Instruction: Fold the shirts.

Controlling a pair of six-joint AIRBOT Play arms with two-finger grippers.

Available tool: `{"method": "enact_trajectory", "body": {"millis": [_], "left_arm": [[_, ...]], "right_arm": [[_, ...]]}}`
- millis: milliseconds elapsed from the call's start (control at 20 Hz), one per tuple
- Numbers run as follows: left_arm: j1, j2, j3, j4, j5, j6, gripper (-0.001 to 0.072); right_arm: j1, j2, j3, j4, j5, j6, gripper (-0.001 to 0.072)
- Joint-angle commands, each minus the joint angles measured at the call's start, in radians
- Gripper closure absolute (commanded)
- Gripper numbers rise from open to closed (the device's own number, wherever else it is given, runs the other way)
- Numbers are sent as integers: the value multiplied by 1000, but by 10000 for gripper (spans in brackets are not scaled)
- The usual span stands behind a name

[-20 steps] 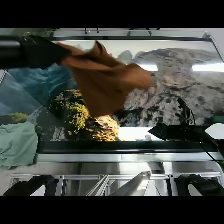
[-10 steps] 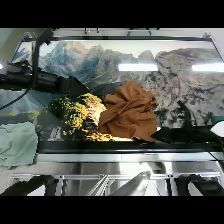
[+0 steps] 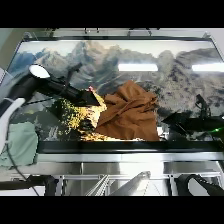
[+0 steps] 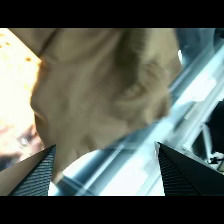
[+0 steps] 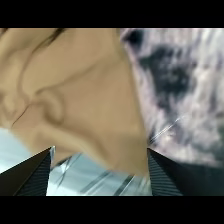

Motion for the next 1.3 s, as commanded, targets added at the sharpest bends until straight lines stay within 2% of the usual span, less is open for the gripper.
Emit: {"method": "enact_trajectory", "body": {"millis": [0,150,350,400,450,500,550,600,800,950,1100,1150,1250], "left_arm": [[-53,-131,0,0,50,20,-6],[-91,-193,0,0,77,28,-6],[-134,-247,3,-2,117,27,-6],[-144,-257,3,-2,118,27,6],[-153,-264,3,-5,119,27,66],[-160,-263,3,-8,126,27,207],[-165,-261,10,-8,127,28,457],[-164,-254,28,-15,107,57,692],[-124,-147,152,-138,-15,72,690],[-64,19,273,-268,-83,71,689],[8,219,428,-404,-109,71,690],[31,280,491,-410,-89,67,689],[77,376,607,-389,-31,48,688]], "right_arm": [[13,-198,14,116,-113,-155,68],[70,-361,100,186,-135,-204,69],[190,-512,246,191,-114,-204,69],[215,-535,275,200,-97,-204,88],[235,-550,302,205,-71,-204,291],[246,-554,320,208,-46,-208,490],[247,-552,336,223,-9,-229,645],[242,-550,355,244,51,-232,691],[205,-437,395,357,298,-279,691],[162,-234,440,578,403,-298,691],[113,16,563,845,376,-351,690],[105,97,620,887,326,-376,691],[109,230,726,870,170,-416,691]]}}
